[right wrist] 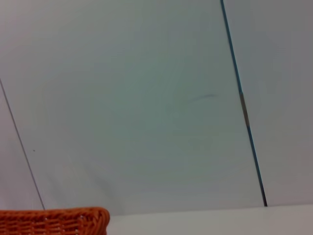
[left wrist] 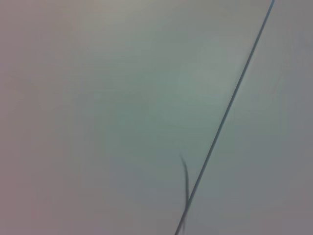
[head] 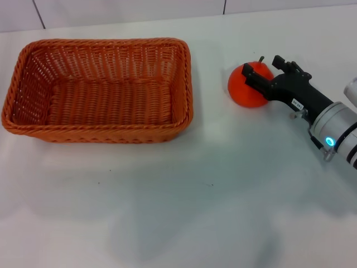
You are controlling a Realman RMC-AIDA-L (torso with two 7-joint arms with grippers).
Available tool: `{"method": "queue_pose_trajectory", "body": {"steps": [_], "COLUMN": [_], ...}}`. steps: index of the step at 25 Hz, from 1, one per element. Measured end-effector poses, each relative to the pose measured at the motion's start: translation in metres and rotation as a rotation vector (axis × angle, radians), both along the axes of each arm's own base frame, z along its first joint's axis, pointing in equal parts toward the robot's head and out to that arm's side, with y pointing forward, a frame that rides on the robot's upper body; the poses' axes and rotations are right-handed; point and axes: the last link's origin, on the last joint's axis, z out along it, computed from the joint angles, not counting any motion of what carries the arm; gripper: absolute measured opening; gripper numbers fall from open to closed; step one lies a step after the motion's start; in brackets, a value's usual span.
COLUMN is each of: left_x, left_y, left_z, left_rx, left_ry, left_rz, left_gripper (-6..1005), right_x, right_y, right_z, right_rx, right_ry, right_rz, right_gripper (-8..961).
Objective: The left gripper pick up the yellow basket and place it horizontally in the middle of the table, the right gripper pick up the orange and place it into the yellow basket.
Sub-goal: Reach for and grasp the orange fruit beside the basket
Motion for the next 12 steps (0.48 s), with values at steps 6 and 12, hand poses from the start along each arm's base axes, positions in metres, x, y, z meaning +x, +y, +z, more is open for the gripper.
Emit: {"method": "queue_pose_trajectory", "body": {"steps": [6, 12], "left_x": [0.0, 0.001], "left_y": [-0.001, -0.002], "left_z": [-0.007, -0.013], "left_rx": [-0.006, -0.016], "left_ry": [-0.01, -0.013], "left_rz": [-0.01, -0.019], "left_gripper": [877, 877], "right_x": [0.001, 0.004], "right_y": [0.002, 0.004], "right_z": [-0.002, -0.004], "right_rx": [-0.013, -0.03], "right_ry": [-0.01, 0.006], "right_rz": [-0.017, -0.056], "right_gripper": [856, 846]}}
